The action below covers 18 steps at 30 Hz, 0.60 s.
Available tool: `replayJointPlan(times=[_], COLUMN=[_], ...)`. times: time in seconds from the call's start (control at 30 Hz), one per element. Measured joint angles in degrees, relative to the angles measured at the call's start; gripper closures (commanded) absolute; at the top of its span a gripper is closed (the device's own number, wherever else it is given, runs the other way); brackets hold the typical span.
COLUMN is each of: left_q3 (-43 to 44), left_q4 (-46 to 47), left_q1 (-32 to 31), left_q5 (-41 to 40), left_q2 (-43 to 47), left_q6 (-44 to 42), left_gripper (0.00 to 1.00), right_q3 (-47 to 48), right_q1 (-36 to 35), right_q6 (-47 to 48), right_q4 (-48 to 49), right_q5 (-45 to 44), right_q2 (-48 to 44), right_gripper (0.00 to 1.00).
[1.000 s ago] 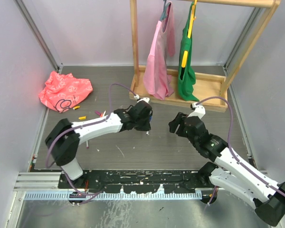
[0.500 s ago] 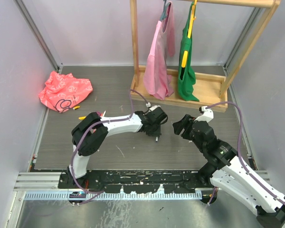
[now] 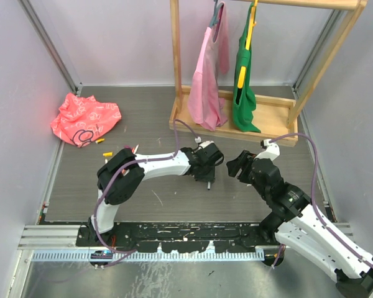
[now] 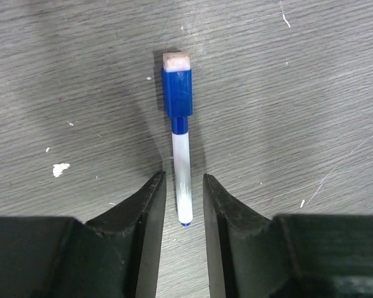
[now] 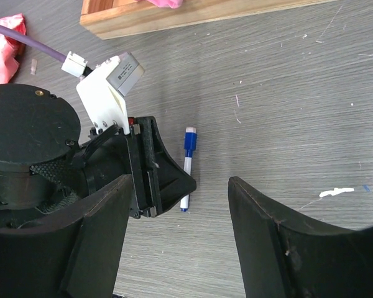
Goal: Insert the pens into the pen caps
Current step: Place the pen at the center of the board.
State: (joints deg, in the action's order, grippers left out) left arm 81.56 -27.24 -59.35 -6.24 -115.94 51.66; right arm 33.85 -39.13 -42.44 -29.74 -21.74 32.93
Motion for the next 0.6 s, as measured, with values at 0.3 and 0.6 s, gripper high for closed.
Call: replayJointPlan(times=[0.3,0.6], left_q3=[-0.8,-4.8], left_q4=[-0.5,-0.7], left_q1=[0.0,0.3], left_q5=[-0.3,-3.5], left_q2=[5.1,23.6], left_q6=[-2.6,-9.4], left_gripper=[0.61,0.61], right_q3=[0.1,0.1], right_q1=[0.0,0.0], right_q6=[0.0,0.1], right_q4=[-1.9,-1.8], right_q5=[0.1,0.5], right_q2=[-1.2,-0.4], right_gripper=[0.32,0.32])
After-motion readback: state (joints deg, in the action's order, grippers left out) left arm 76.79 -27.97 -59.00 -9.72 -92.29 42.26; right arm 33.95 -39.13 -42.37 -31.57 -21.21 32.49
